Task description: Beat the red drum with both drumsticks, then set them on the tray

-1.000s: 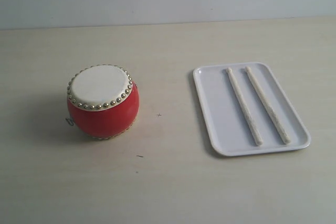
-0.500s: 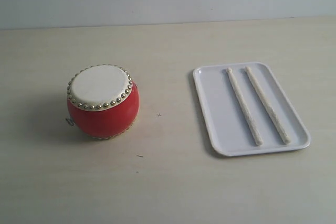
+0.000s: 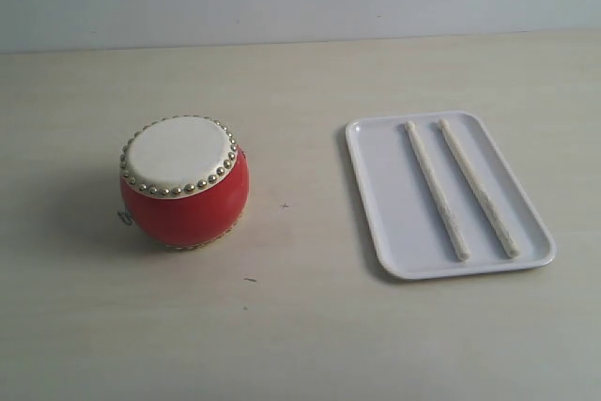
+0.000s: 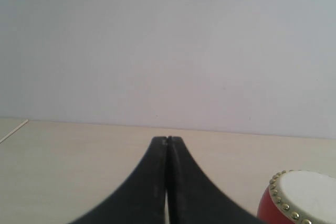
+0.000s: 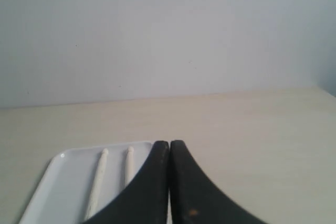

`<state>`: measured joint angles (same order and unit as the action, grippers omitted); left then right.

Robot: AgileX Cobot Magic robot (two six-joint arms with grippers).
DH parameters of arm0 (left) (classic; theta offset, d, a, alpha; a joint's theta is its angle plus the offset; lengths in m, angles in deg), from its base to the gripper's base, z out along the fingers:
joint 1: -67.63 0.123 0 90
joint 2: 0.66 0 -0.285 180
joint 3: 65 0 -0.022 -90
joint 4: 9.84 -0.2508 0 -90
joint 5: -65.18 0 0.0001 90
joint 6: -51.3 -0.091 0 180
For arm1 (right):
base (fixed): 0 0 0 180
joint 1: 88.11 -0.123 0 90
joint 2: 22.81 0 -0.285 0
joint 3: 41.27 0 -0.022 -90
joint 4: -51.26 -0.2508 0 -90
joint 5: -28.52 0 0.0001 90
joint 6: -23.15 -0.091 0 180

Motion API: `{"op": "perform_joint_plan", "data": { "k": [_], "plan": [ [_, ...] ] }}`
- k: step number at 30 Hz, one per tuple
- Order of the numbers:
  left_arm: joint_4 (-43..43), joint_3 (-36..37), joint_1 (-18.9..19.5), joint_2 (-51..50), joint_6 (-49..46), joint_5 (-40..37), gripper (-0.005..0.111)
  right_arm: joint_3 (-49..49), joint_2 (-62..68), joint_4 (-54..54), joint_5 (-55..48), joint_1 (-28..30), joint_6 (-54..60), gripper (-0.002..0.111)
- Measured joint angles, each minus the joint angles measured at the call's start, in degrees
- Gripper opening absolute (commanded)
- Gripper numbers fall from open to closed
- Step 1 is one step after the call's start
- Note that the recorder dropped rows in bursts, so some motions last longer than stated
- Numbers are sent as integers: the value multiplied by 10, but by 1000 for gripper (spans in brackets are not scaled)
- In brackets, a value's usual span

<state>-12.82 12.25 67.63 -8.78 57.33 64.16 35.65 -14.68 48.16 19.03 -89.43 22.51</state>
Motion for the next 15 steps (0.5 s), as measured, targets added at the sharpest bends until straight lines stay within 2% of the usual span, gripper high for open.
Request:
{"op": "perform_joint_plan", "data": {
  "k": [7,15],
  "plan": [
    [0,0,0,0,0,0,0,0,0,-3,-49,0,-5,0],
    [0,0,0,0,0,0,0,0,0,-11,-53,0,-15,0]
  ]
}}
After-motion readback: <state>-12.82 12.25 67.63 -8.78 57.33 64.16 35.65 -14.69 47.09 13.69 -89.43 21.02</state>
